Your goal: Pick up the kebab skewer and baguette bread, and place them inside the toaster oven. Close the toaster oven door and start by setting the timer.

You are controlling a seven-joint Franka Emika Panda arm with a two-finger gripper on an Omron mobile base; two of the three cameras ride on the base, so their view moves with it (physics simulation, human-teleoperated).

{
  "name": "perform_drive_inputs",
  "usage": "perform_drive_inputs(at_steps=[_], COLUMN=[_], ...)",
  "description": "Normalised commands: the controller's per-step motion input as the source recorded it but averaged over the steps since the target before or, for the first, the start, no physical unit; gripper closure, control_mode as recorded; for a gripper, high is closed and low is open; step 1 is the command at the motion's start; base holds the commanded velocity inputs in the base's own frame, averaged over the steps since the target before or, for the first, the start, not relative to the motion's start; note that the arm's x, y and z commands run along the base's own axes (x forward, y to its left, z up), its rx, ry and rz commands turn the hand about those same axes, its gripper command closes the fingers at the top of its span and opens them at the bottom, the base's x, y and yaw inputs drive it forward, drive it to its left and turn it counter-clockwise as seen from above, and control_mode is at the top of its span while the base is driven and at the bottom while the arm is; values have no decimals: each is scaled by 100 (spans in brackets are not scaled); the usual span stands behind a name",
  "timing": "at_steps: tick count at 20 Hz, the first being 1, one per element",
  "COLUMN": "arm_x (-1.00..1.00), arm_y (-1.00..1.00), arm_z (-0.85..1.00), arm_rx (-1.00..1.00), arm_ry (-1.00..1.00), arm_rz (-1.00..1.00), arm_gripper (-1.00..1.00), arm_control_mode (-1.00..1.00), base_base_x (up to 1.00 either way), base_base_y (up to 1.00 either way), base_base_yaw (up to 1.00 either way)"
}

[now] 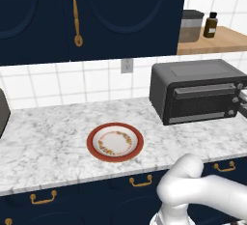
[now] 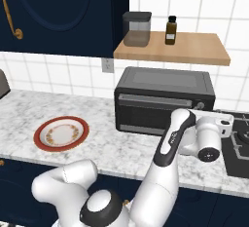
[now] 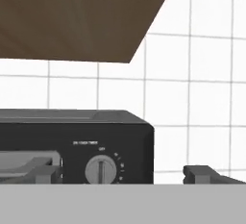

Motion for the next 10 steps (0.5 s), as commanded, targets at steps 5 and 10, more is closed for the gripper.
perform_drive_inputs(at_steps=[5, 10], arm_x=[31, 27], arm_y=[-18, -6], arm_z=[-10, -10], arm_rx=[3, 0], arm_ry=[0, 0], arm_rz=[0, 0], arm_gripper=[-100, -100], arm_control_mode=[-100, -100], base_base_x=[0, 0], base_base_y=[0, 0], base_base_yaw=[0, 0])
